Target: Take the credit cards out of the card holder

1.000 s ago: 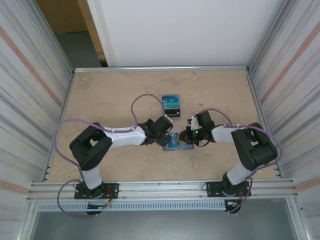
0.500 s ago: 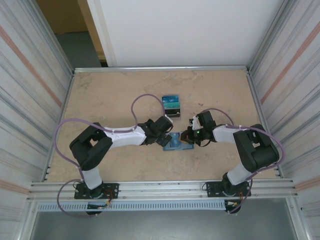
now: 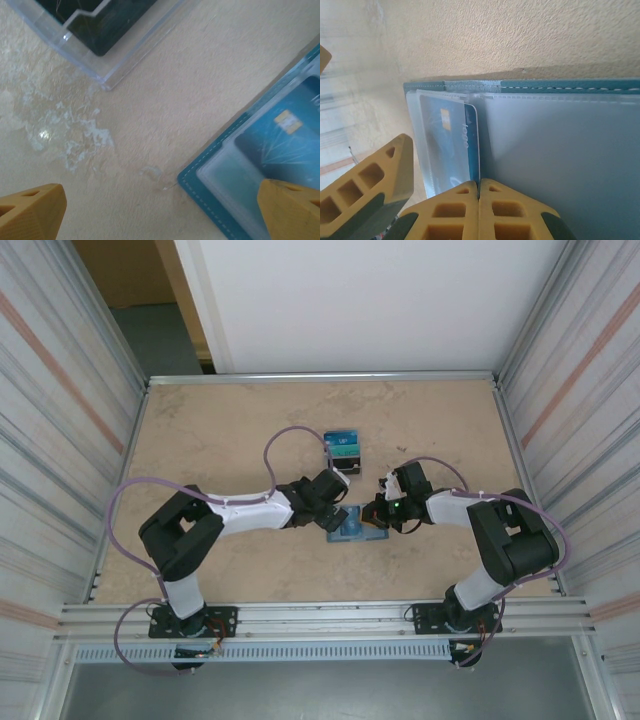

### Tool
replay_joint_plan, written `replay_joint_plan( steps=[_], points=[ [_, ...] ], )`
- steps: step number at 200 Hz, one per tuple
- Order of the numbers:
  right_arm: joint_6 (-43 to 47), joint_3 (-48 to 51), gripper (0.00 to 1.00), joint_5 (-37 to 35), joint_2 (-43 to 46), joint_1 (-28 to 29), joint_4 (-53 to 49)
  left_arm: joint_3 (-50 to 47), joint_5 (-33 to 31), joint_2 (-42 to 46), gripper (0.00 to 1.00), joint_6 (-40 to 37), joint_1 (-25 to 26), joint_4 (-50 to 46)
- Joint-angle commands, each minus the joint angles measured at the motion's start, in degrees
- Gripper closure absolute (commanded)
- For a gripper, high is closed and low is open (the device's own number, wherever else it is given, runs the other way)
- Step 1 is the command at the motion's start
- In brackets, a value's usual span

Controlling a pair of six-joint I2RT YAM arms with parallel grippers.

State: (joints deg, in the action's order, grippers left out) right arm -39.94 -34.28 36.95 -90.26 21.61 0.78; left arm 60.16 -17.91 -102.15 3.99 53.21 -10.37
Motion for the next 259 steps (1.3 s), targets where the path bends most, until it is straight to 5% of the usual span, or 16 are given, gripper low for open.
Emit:
replay_joint_plan(
  steps=[1, 259],
  points=[
    [1.3, -1.0, 1.0, -1.9, 1.0, -0.1, -3.5, 2.1, 2.2, -1.2, 0.01, -1.1, -0.2, 0.6],
    [0.1, 1.2, 0.95, 1.3, 2.8, -2.7, -0.5, 0.4, 2.9, -4.3, 0.01, -2.3, -1.5, -2.7]
  ],
)
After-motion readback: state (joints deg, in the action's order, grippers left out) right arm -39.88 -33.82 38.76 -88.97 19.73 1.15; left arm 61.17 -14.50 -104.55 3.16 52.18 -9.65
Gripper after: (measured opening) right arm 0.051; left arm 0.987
